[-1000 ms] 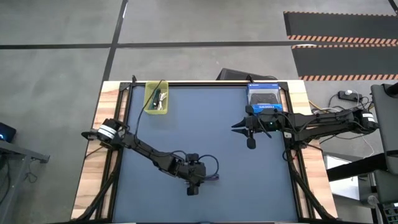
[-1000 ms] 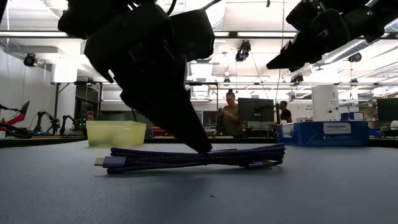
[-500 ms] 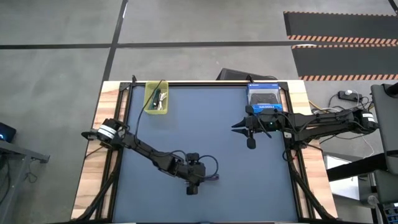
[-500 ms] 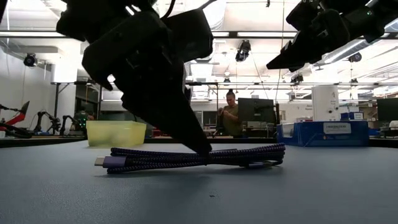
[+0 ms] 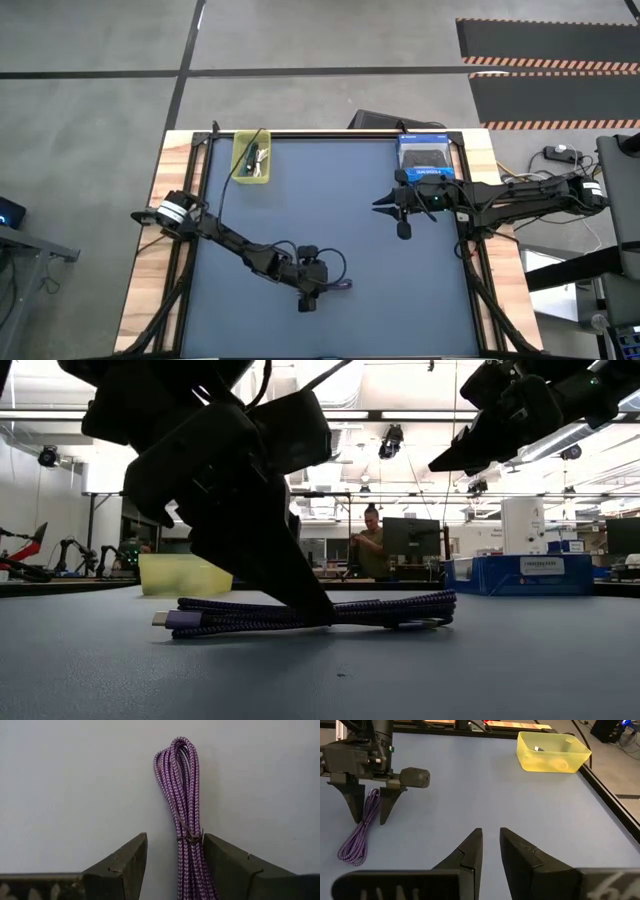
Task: Pick and place USB-C Cables
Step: Put the purple black charger cable into the yellow bin
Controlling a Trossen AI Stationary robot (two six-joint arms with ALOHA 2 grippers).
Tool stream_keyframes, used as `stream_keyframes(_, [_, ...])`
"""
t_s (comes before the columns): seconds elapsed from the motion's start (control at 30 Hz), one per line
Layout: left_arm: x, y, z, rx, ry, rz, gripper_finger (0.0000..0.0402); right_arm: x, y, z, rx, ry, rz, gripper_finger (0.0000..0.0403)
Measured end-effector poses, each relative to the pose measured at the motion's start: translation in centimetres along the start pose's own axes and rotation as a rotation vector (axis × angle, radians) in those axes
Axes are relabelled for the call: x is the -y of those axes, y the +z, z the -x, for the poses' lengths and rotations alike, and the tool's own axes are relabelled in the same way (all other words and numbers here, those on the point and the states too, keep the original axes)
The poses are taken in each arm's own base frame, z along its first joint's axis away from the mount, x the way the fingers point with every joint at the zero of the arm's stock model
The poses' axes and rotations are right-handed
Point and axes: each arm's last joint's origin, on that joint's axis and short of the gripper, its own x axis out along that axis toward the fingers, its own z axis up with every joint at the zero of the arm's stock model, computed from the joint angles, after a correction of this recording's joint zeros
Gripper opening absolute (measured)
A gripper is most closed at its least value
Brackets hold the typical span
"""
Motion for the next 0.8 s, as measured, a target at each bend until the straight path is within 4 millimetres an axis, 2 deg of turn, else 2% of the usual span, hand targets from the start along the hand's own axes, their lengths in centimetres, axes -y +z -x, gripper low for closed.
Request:
stream_keyframes(0.1, [0.0, 0.0, 0.0, 0.004, 0.0, 0.001, 0.0177, 0.0, 0.0, 0.0, 0.0, 0.0, 0.0, 0.0057])
stream_keyframes(0.33, [0.2, -0.5, -1.6, 0.058, -0.016, 0.011, 0.0177, 0.0, -0.1, 0.0, -0.007, 0.001, -0.001, 0.0057])
stream_keyframes(0.8, [0.1, -0.5, -1.6, 0.062, -0.007, 0.011, 0.0177, 0.0, -0.2, 0.0, -0.013, 0.0, -0.001, 0.0057])
